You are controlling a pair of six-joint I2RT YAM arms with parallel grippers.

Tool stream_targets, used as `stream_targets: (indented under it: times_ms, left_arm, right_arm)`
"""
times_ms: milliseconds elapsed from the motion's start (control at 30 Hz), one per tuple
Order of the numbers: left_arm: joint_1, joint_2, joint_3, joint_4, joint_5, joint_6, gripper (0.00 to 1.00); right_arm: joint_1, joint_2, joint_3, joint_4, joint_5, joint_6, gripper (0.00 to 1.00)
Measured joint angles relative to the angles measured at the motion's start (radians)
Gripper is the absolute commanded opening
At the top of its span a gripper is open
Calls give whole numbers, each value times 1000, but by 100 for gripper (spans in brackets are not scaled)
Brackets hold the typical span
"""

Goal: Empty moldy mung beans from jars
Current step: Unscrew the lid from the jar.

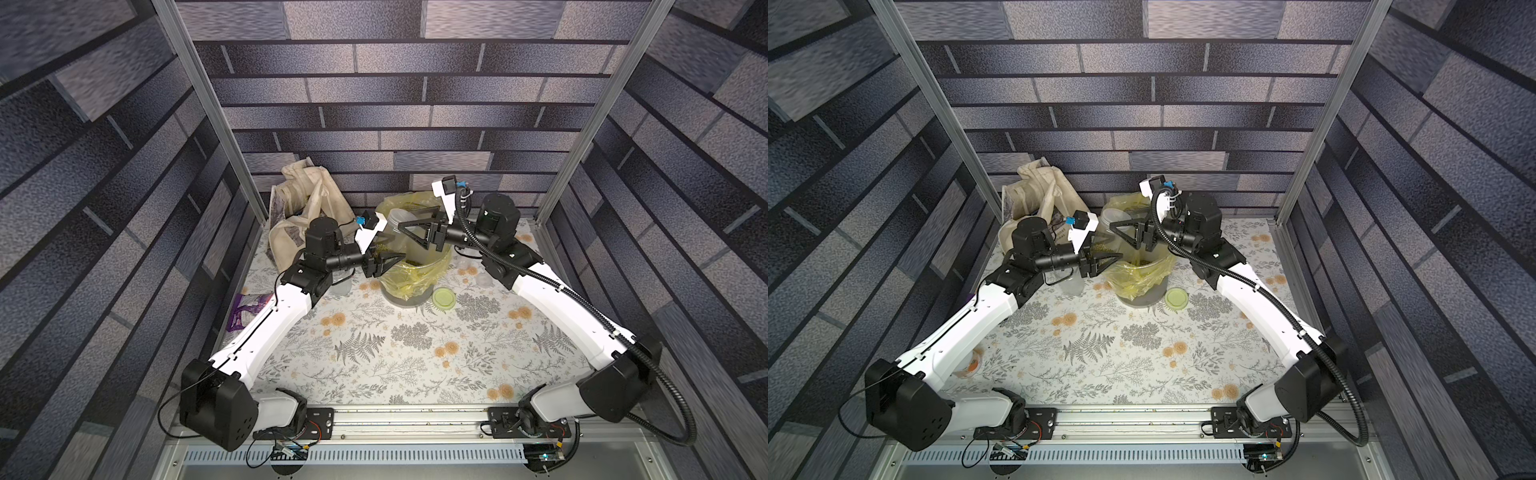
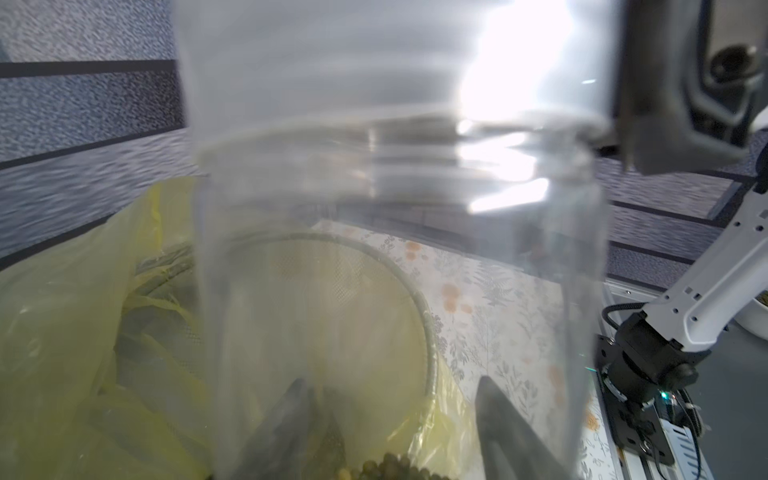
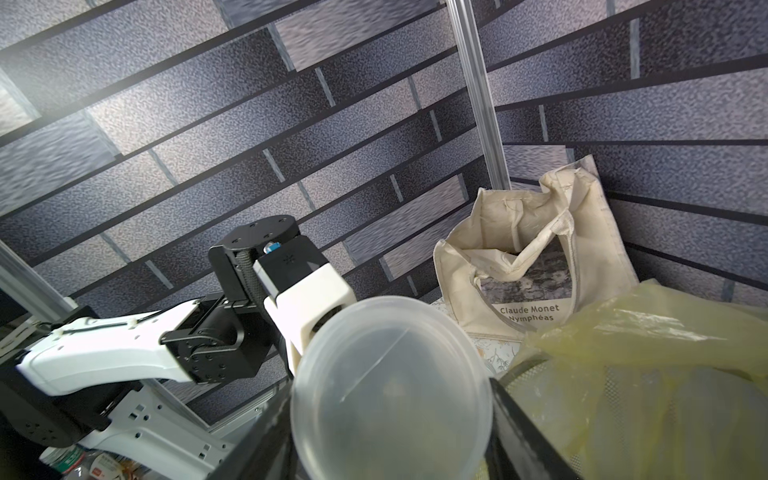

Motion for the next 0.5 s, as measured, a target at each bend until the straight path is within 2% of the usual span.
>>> stream_targets:
  times_ms: [133, 500]
  left_arm:
    - [16, 24, 34, -68, 63, 43, 49]
    - [27, 45, 85, -216, 143, 142, 48]
  right_arm:
    - [-15, 8, -3, 3, -51, 4, 46]
    - [-28, 8, 3, 5, -103, -7, 46]
